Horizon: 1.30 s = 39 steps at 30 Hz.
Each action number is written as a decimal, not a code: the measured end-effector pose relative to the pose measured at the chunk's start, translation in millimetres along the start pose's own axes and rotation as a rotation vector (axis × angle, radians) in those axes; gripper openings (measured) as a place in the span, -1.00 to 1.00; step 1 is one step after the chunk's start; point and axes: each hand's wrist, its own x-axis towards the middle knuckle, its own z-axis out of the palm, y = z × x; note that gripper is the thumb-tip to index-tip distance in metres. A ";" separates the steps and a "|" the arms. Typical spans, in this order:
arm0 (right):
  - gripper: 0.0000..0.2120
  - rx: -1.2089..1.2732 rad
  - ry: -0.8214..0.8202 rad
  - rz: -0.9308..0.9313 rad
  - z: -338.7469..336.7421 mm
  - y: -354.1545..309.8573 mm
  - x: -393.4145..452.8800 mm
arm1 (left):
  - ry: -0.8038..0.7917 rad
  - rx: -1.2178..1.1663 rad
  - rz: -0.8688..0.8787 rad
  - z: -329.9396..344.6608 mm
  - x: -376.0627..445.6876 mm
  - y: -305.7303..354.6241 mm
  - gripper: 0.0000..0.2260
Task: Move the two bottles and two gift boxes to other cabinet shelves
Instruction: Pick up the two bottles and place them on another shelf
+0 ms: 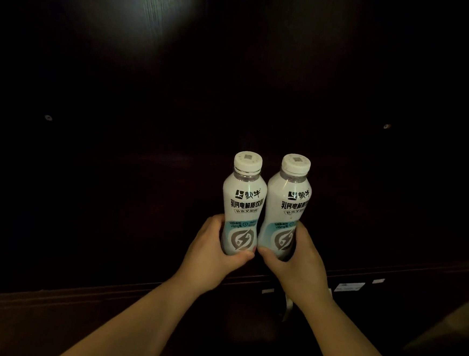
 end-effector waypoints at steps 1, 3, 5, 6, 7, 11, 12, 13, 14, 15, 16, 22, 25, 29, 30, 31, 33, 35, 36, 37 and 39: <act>-0.26 0.001 0.001 0.005 0.3 -0.1 0.0 | 0.000 0.001 -0.001 0.0 0.0 -0.4 -0.37; -0.25 0.003 0.004 0.011 0.9 -0.4 0.8 | -0.002 0.007 -0.002 -0.3 -0.3 -0.6 -0.37; -0.25 0.004 0.001 0.013 1.2 -0.5 2.0 | 0.001 0.018 0.003 -0.4 -0.6 0.7 -0.38; -0.25 0.004 -0.003 0.016 1.2 -0.4 2.6 | 0.006 0.026 0.009 -0.2 -0.3 1.6 -0.39; -0.25 0.003 -0.006 0.018 0.8 -0.2 2.7 | 0.012 0.032 0.015 0.1 -0.4 2.4 -0.41; -0.24 0.014 -0.004 0.019 -0.1 -1.0 2.5 | 0.019 0.047 0.027 0.3 -1.0 3.2 -0.42; -0.23 0.015 -0.002 0.021 0.1 -1.1 2.5 | 0.019 0.048 0.029 0.2 -1.1 2.9 -0.42; -0.23 0.014 0.000 0.025 0.2 -1.1 2.5 | 0.020 0.048 0.031 0.4 -1.2 2.8 -0.42; -0.23 0.013 0.001 0.029 0.5 -1.1 2.4 | 0.023 0.051 0.032 0.6 -1.4 2.6 -0.41; -0.22 0.013 0.001 0.033 0.8 -1.0 2.6 | 0.026 0.055 0.033 0.4 -1.5 2.6 -0.41; -0.22 0.013 0.000 0.036 1.0 -0.9 2.8 | 0.028 0.054 0.032 0.5 -1.6 2.8 -0.40; -0.20 0.013 0.008 0.026 2.1 -0.1 2.3 | 0.019 0.040 0.026 0.2 -2.0 2.1 -0.38; -0.19 0.009 0.012 0.023 2.4 0.2 2.0 | 0.008 0.026 0.023 -0.3 -2.0 3.2 -0.38; -0.19 0.004 0.010 0.020 2.4 0.2 1.9 | 0.000 0.010 0.013 -1.2 -2.5 5.3 -0.39; -0.19 0.003 0.011 0.021 2.4 -0.1 1.9 | -0.002 0.006 0.012 -1.2 -2.6 5.8 -0.40; -0.19 0.001 0.013 0.022 2.4 -0.7 1.9 | -0.004 0.002 0.012 -1.3 -2.5 6.1 -0.40; -0.18 -0.004 0.014 0.022 2.0 -1.9 1.8 | -0.006 -0.003 0.009 -1.6 -2.5 6.6 -0.39; -0.17 -0.003 0.013 0.021 1.3 -2.9 1.4 | -0.006 -0.009 0.008 -1.8 -2.6 7.3 -0.39; -0.17 -0.002 0.012 0.022 0.9 -3.6 1.3 | -0.007 -0.012 0.008 -1.8 -2.5 7.5 -0.39; -0.16 -0.002 0.012 0.024 0.7 -4.3 1.2 | -0.008 -0.014 0.008 -1.8 -2.5 7.5 -0.40; -0.14 -0.002 0.013 0.025 0.4 -5.4 1.4 | -0.011 -0.012 0.010 -1.9 -2.2 7.1 -0.40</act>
